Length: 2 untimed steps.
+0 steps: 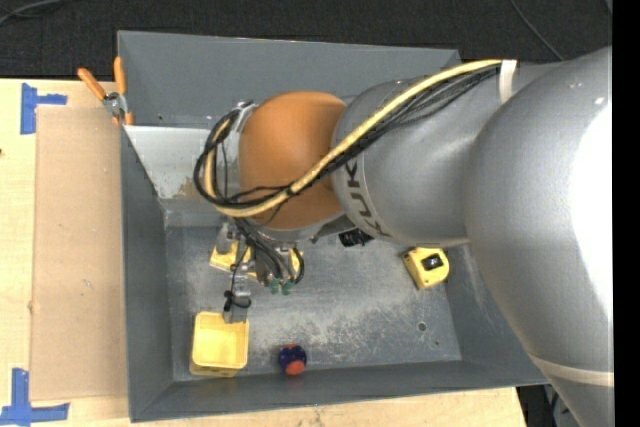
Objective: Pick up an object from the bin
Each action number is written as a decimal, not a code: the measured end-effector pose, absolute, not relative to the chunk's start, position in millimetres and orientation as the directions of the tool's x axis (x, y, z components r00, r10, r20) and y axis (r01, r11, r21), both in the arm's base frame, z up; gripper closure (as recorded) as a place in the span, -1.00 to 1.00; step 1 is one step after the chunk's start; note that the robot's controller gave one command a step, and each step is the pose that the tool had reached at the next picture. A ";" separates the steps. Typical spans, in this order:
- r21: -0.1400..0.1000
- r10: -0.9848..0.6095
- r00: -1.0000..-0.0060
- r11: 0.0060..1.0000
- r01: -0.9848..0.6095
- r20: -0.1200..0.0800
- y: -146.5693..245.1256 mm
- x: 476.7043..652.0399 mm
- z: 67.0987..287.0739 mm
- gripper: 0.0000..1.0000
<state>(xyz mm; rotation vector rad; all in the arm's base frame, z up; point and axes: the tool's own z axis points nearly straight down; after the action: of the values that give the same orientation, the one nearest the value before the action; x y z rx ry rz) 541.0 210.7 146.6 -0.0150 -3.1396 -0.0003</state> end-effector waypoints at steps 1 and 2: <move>0.000 0.010 -1.000 1.000 0.010 0.002 210.8 540.9 146.6 -1.00; 0.002 -0.079 -0.997 0.997 -0.079 -0.003 208.6 567.6 117.3 -1.00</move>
Offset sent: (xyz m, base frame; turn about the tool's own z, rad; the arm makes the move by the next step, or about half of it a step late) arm 0.0455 -0.0067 -0.0559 -0.1484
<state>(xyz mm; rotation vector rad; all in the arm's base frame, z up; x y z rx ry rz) 567.6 208.6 117.3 0.1249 -3.1418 -0.0028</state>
